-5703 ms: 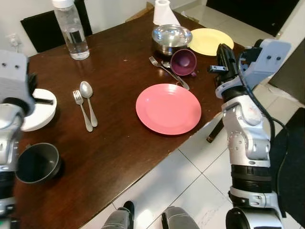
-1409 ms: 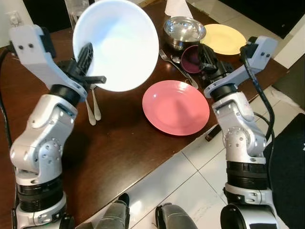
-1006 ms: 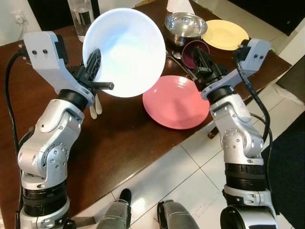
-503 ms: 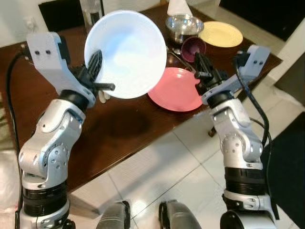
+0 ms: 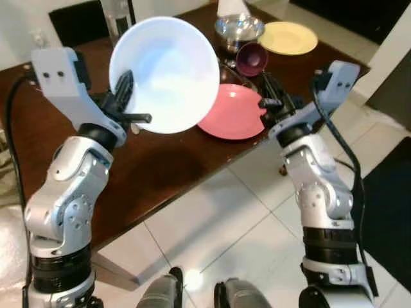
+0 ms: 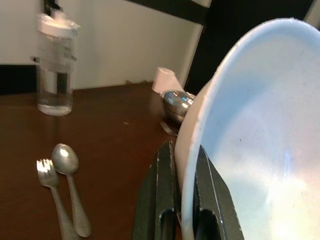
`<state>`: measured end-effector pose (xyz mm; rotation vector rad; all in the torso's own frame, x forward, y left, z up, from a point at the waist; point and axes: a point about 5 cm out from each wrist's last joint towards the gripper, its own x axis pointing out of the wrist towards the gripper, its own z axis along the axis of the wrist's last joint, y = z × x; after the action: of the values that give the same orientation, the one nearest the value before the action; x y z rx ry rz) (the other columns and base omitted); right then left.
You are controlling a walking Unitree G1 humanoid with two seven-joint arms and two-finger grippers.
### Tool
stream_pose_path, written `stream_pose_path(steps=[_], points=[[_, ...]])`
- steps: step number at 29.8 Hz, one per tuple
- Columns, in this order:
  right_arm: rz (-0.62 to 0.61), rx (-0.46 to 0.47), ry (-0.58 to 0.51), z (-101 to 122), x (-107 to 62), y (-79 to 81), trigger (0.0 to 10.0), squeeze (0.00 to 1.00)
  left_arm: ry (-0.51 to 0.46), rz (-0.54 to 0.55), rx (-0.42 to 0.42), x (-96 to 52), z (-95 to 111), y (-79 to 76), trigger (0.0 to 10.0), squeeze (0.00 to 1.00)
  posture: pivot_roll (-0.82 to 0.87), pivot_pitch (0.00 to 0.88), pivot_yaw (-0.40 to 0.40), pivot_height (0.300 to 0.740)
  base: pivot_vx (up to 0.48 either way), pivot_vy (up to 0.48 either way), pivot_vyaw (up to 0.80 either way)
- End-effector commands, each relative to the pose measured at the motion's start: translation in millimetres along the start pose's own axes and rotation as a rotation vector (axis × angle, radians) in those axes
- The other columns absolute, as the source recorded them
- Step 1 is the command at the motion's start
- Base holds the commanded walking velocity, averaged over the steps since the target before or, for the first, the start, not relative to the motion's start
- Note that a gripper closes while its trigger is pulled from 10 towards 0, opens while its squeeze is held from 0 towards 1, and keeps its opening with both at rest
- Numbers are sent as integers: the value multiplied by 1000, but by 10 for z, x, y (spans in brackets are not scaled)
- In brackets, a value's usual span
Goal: Setting the table
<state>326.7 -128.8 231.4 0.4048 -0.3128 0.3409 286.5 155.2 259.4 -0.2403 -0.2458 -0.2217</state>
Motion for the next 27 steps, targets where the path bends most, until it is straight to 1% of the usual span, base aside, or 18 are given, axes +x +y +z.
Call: stream_pose_path(steps=[1, 6, 8, 27], points=[[-13, 0, 3, -8, -11, -22, 10000, 0, 3, 7, 3, -10, -3, 7, 10000, 0, -60, 47, 23, 740, 0, 0, 0], [-11, 1, 4, -7, -6, -20, 10000, 0, 6, 10, 5, -7, -6, 12, 10000, 0, -61, 51, 24, 740, 0, 0, 0], [-11, 0, 4, -7, -5, -20, 10000, 0, 8, 8, 6, -5, -7, 11, 10000, 0, -61, 52, 24, 740, -247, 0, 0], [-16, 2, 4, -8, -12, -22, 10000, 0, 17, 14, 10, 7, -25, 8, 10000, 0, -63, 55, 28, 740, -326, 0, 0]])
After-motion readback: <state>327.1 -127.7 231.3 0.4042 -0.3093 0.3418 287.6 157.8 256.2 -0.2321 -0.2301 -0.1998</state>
